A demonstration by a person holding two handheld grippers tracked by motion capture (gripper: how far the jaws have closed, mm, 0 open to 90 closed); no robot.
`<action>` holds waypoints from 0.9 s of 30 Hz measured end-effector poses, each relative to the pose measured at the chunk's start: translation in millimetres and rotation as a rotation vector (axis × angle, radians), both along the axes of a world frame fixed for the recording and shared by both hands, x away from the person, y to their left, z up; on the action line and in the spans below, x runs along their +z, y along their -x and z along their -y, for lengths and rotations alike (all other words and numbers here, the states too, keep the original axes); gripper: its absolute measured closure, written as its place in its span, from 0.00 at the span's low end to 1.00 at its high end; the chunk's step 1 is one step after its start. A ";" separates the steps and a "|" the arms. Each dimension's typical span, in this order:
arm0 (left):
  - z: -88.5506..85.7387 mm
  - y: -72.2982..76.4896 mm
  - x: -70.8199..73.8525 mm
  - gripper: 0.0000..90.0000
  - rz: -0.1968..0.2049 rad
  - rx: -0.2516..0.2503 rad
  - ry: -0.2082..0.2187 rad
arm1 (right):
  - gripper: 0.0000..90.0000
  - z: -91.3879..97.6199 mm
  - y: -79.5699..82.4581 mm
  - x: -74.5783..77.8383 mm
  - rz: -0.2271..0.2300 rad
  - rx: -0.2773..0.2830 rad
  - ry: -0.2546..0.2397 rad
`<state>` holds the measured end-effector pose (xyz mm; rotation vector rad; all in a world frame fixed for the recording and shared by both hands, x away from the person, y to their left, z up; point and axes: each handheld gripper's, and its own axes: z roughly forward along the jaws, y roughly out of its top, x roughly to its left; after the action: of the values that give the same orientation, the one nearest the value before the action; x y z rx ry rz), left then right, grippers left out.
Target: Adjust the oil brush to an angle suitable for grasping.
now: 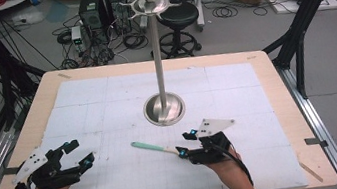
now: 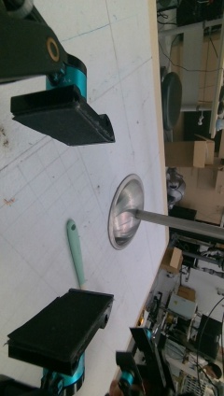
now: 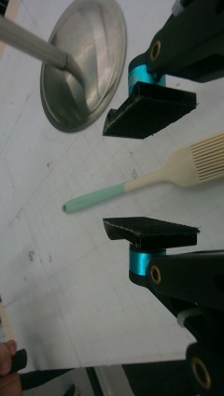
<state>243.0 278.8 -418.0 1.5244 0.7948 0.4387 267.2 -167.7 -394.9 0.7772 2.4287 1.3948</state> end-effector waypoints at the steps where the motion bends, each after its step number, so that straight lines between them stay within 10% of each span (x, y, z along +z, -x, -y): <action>1: -0.2 -0.2 0.0 0.21 0.001 -0.001 -0.001 | 0.54 -4.6 -4.0 -0.8 -0.004 0.010 0.011; 27: 2.1 -2.4 -1.4 0.22 -0.013 -0.014 -0.008 | 0.78 -67.1 -58.1 -36.0 -0.186 0.166 0.257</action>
<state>245.4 276.7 -419.4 1.5411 0.7929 0.4220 325.3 -100.6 -430.9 0.6823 2.8010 1.0710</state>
